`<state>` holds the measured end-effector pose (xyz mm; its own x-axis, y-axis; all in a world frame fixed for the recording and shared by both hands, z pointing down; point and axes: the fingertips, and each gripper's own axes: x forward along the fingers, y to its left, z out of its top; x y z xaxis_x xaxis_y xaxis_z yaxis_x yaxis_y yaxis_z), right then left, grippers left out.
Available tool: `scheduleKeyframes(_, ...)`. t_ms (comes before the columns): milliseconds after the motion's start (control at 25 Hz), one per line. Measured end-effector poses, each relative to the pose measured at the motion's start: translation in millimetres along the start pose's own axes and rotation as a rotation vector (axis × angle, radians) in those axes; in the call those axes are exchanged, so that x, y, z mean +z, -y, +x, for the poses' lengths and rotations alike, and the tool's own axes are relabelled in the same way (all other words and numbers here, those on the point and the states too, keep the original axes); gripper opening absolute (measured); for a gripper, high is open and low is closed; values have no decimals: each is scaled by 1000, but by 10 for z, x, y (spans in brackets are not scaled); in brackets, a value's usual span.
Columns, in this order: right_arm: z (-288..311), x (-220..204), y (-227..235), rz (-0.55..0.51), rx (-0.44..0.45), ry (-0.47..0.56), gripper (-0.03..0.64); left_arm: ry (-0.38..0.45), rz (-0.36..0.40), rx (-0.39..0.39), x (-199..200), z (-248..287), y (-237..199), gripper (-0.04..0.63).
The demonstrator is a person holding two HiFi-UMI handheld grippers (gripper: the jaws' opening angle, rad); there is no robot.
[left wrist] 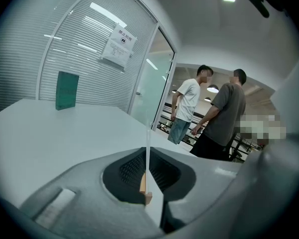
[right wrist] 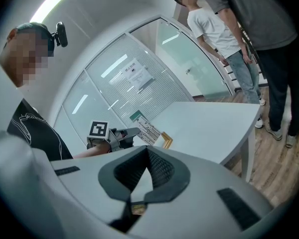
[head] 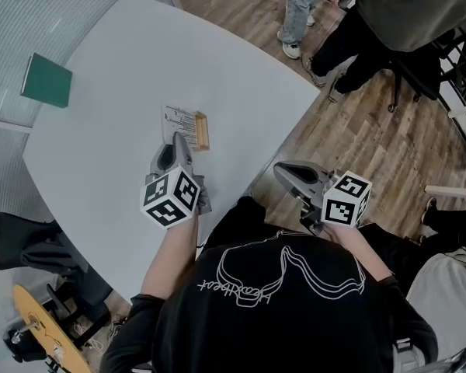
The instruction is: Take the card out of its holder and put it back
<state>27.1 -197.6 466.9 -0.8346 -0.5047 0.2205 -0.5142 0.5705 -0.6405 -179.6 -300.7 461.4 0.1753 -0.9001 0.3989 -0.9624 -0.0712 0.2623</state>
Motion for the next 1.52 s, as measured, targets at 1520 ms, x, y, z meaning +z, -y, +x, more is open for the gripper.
scheduleKeyframes(1520, -353, -228, 122, 35, -48, 23, 6, -91, 10, 43, -529, 254, 25, 26)
